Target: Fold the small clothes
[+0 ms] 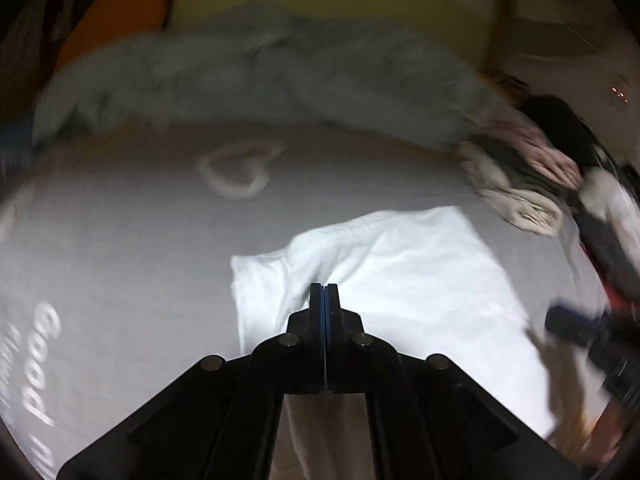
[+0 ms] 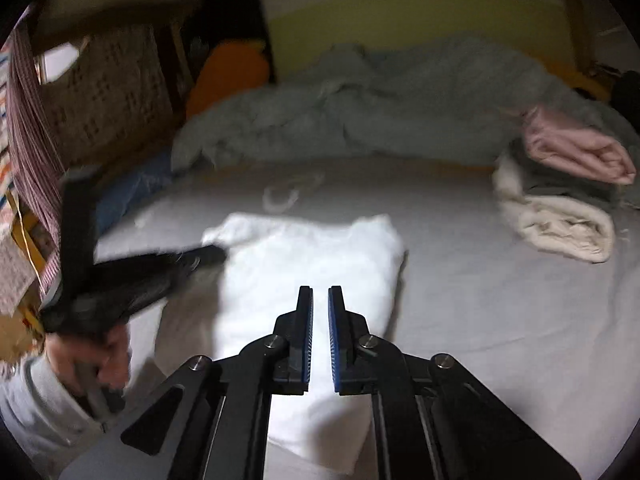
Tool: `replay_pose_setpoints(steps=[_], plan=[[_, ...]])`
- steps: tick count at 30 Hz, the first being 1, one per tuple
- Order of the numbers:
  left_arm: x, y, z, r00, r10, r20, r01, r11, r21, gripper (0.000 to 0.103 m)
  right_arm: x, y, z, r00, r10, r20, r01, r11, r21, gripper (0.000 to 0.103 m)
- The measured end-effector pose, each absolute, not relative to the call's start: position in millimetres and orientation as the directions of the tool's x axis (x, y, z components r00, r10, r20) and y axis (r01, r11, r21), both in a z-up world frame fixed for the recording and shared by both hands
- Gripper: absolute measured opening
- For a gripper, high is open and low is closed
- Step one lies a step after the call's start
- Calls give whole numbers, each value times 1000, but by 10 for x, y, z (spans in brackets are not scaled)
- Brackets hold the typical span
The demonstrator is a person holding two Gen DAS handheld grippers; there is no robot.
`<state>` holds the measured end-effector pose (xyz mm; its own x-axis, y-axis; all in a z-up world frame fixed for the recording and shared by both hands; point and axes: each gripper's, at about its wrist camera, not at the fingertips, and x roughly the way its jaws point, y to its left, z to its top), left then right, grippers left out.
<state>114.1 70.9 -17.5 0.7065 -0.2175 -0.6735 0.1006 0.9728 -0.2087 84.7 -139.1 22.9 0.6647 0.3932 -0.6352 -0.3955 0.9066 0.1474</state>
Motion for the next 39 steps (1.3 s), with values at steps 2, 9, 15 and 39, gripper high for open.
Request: replay_pose_setpoints(steps=[2,9,15,39], plan=[[1121,800,-284,707,-231,-668,89,967,-240,2,946,-1405,-50,612,384,-692,-367,912,181,7],[742,916,-108,770,-272,-578,126,952,-280,24,969,-1536,-73,633,426,-647,-387,897,211,8],[534,1212,-161,715,-417,-561,59,836,-545,82,905,-1696,124,677,423,-602,-355,904,236,59],[673,1021,-454,618,-597,-512,192,746,-638,33,1065,-1647,-220,558,518,-648,-336,855,395,18]])
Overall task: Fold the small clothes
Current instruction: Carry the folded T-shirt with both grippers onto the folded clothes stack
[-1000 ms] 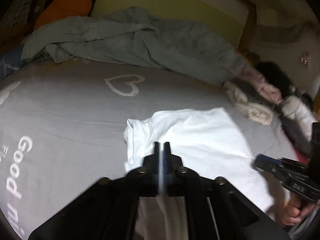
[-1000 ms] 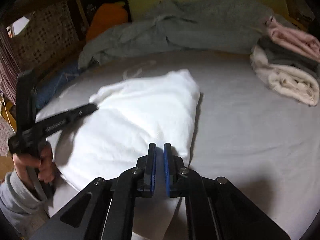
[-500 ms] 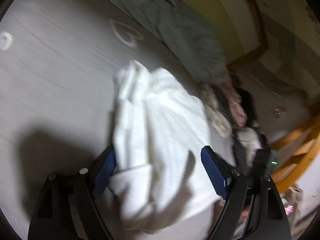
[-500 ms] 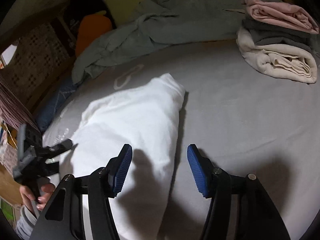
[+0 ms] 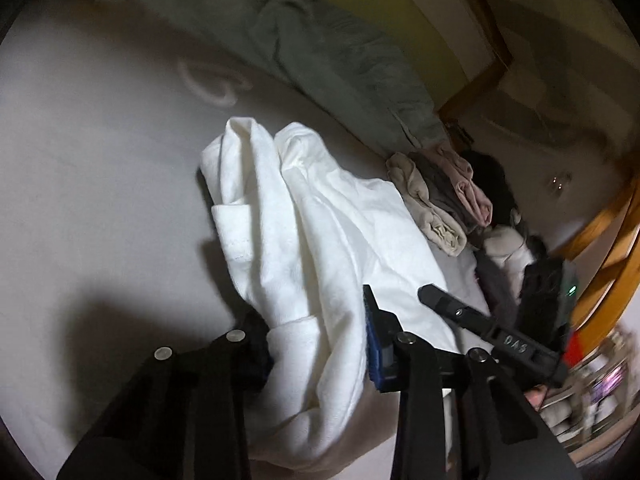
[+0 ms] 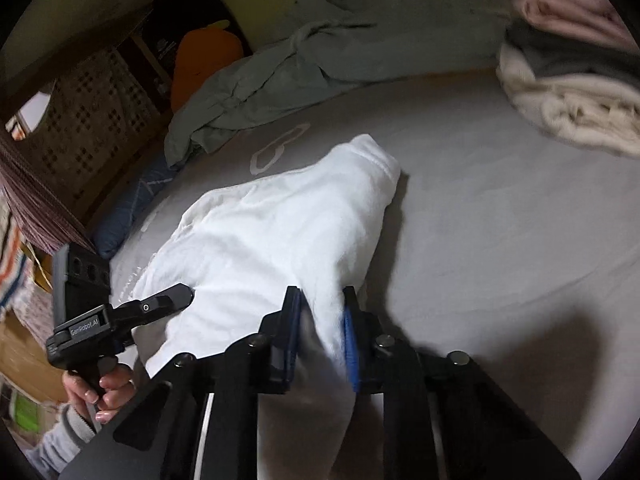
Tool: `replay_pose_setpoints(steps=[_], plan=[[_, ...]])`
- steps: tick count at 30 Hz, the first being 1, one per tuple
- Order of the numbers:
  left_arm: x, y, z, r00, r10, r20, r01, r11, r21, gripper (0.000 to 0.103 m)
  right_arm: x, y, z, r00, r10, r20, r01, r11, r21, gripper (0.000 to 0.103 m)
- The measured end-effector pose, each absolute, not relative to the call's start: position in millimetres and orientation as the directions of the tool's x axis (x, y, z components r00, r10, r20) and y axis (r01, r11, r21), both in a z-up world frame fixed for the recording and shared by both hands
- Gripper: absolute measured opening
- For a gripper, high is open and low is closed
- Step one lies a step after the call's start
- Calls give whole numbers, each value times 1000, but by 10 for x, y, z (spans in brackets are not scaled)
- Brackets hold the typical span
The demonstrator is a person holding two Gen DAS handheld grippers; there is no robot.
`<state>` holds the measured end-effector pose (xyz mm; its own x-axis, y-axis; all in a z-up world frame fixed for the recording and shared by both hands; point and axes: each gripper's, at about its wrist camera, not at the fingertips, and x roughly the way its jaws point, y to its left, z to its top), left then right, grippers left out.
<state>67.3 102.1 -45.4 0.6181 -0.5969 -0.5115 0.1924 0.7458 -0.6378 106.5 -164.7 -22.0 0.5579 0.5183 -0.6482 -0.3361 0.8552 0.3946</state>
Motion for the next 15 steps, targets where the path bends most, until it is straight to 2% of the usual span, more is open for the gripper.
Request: replay_pose_setpoints(steps=[8,15], plan=[[618,748,60,649,-610,-455,319,761,-565,33,893,-1894,239,627,504,-594,-335,863,377,18],[1044,123,800,641,-667,-379,472,732,-492,33,868,-2438,987,750,429,-504,-323,902,288,18]])
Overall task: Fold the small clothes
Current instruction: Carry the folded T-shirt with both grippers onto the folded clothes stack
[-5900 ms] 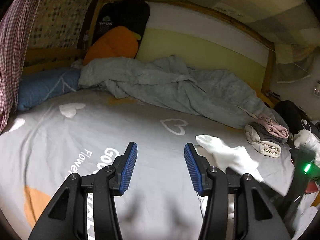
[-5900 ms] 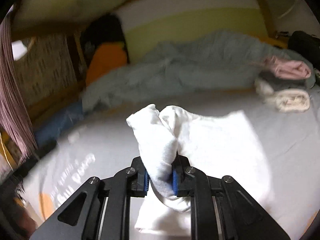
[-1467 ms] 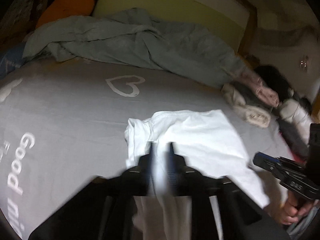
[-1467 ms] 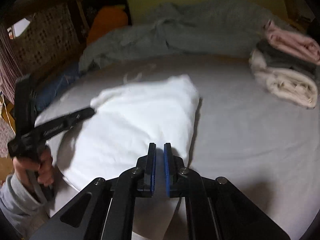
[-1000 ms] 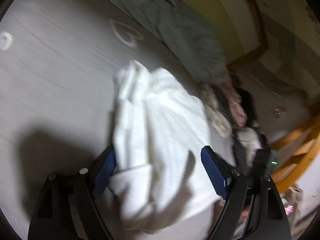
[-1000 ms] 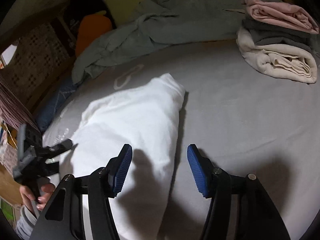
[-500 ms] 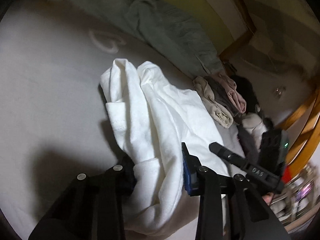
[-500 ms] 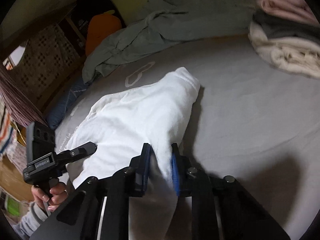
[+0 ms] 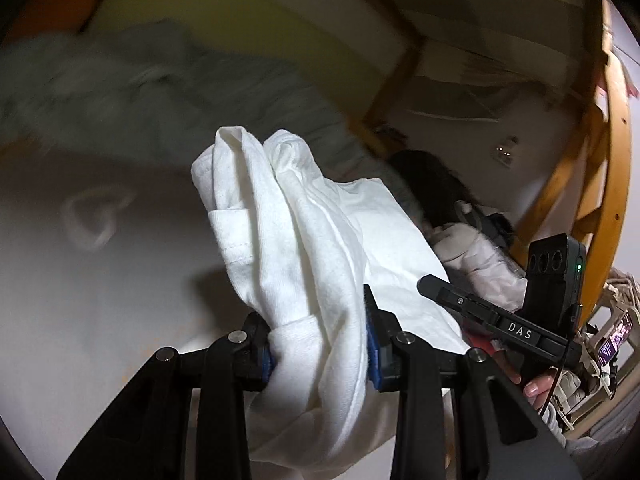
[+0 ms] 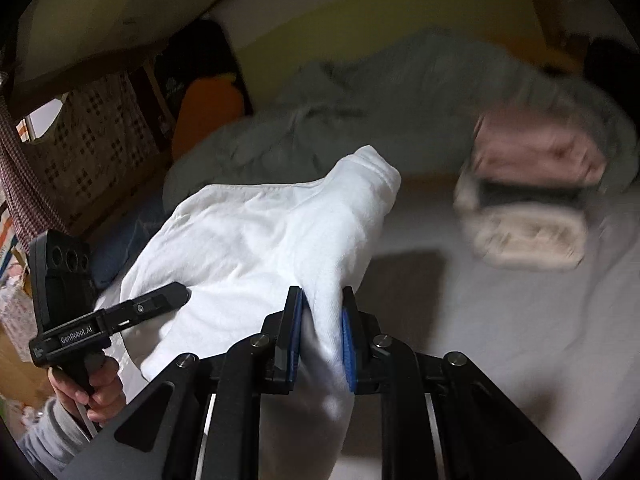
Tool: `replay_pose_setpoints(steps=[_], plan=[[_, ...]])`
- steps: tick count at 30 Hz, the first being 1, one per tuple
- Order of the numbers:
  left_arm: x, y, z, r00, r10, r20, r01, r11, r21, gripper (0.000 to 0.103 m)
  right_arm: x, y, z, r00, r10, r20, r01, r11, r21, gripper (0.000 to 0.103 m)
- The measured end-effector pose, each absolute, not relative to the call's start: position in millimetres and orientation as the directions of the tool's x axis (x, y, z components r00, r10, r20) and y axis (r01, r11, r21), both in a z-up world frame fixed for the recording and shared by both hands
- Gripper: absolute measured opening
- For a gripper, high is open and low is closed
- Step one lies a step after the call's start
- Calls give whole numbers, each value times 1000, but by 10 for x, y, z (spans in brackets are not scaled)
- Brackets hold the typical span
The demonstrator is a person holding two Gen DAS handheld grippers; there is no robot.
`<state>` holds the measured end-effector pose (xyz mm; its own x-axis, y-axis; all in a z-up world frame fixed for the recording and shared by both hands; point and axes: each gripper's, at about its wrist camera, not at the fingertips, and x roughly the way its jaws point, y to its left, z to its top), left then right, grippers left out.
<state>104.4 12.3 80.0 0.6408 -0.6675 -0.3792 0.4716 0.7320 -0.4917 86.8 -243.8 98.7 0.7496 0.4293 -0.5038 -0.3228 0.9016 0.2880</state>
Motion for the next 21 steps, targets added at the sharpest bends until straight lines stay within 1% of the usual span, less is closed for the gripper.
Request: replay_pose_setpoints(steps=[2,4,6,8,10,13,15,18,21], plan=[[1270,-149,1098,630,-702,-332,528,701,-480,33,955,-2695,1215,781,411,-471,-302,908,292,18],[1454,-452,1370,628,-726,-279,588,678,-441,33,1050,-3060,1502,822,383,-421,-271,914,302,18],[1689,-761,1580,612,-752,-245,624,650,-433,33,1151,-3367,1742,854,351,-384,-252,925,286,18],[1993,-1072,1727,592,-772,-231,649,627,-430,33,1313,-3694,1950,879,311,-361,-212,934,288,18],[2273,-1330,1788,580,-778,-241,658,622,-424,33,1507,-3983,2094,893,273,-357,-174,943,285,18],[2631,-1607,1772,566,-781,-264,667,622,-410,33,1793,-4276,2128,899,222,-377,-116,952,284,18],[2829,-1733,1684,561,-778,-284,663,628,-408,34,1979,-4429,2046,895,203,-397,-89,954,286,18],[3094,-1889,1468,549,-764,-337,642,645,-415,34,2230,-4522,1880,881,188,-434,-60,955,291,18],[3301,-2006,1213,546,-743,-387,613,669,-421,35,2494,-4583,1628,854,181,-488,-33,954,296,18]])
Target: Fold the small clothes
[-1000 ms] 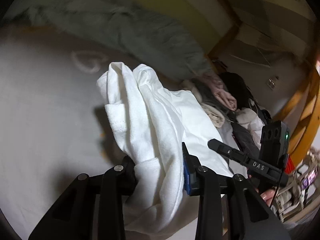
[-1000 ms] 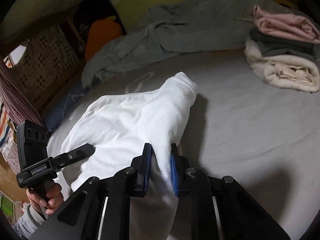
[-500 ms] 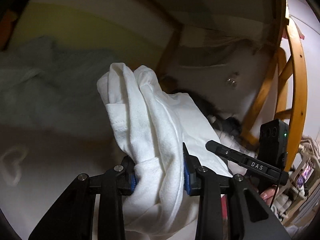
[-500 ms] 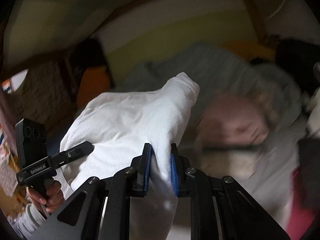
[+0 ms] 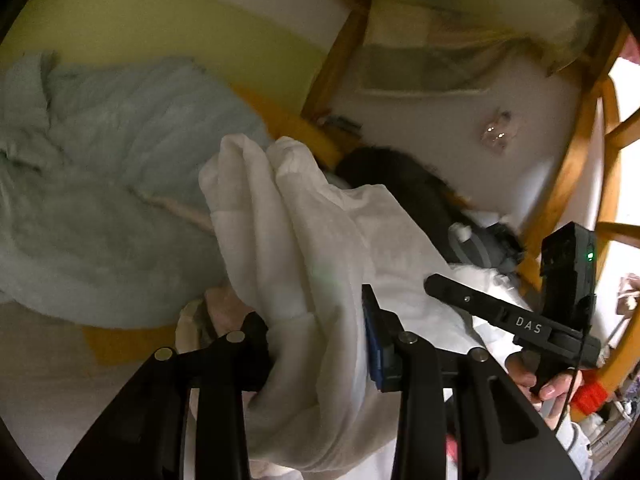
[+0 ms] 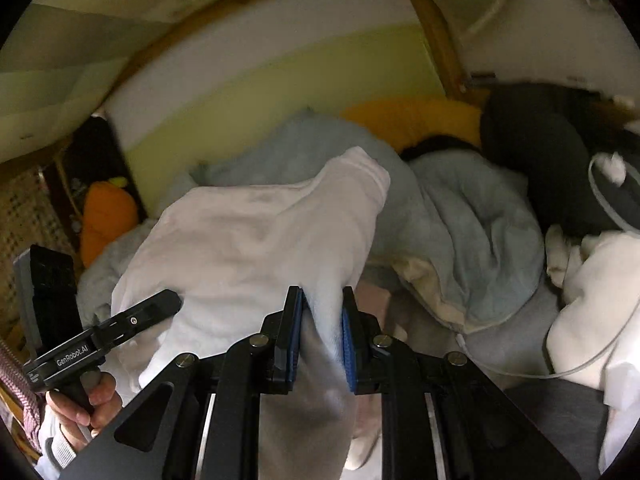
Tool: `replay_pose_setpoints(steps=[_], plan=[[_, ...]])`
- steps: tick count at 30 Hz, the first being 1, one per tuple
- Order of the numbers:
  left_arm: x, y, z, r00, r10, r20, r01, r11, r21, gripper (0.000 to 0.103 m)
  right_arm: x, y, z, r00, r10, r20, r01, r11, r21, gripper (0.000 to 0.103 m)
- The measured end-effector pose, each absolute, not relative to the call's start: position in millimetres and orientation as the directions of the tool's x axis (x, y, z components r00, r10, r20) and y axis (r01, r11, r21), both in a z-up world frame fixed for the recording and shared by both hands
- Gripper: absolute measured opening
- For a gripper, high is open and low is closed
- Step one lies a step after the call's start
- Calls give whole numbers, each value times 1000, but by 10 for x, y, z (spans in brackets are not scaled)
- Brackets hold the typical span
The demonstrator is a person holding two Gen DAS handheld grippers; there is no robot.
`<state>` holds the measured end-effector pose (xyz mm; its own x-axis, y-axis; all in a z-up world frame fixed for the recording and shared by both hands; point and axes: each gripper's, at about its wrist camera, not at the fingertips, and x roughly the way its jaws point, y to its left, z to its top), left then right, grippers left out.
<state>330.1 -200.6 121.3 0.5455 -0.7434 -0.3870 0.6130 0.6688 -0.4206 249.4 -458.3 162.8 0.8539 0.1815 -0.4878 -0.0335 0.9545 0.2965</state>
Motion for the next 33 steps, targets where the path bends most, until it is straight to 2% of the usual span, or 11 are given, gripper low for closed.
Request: replay_pose_setpoints(steps=[5,10,14,16,17,19,21,23,26,30,33], plan=[[3481,-1960,774,539,-719,-439,566,695,-443,38,2782,-4595,1185,805,189,-562,-21,956,291,19],[3470,-1853,640,509,-740,-439,559,673,-484,42,2723,-4523,1029,806,212,-553,-43,952,302,22],[3402,-1871,705,571,-676,-465,535,737,-414,62,2693,-4443,1032,817,164,-553,-31,970,242,23],[3284,-1877,826,626,-643,-442,534,766,-358,65,2631,-4400,1039,838,106,-535,-4,982,188,33],[3184,-1851,918,665,-628,-405,539,779,-321,75,2563,-4355,1069,855,51,-515,24,990,138,36],[2978,-1769,1077,754,-578,-312,524,816,-245,95,2358,-4305,1155,897,-44,-440,89,993,83,71],[2711,-1655,1204,825,-527,-204,499,849,-173,103,2030,-4286,1265,950,-79,-303,114,989,98,89],[2515,-1585,1271,858,-489,-159,478,872,-105,103,1785,-4223,1348,973,-83,-217,103,991,81,89],[2196,-1467,1268,894,-441,-84,441,897,-22,103,1523,-4154,1382,983,-87,-161,99,993,71,102],[1867,-1384,1104,913,-407,-23,407,913,19,103,1169,-4110,1191,990,-138,-32,141,983,114,102],[1708,-1382,842,931,-364,-9,364,930,41,103,1070,-4030,987,987,-157,-24,158,984,88,102]])
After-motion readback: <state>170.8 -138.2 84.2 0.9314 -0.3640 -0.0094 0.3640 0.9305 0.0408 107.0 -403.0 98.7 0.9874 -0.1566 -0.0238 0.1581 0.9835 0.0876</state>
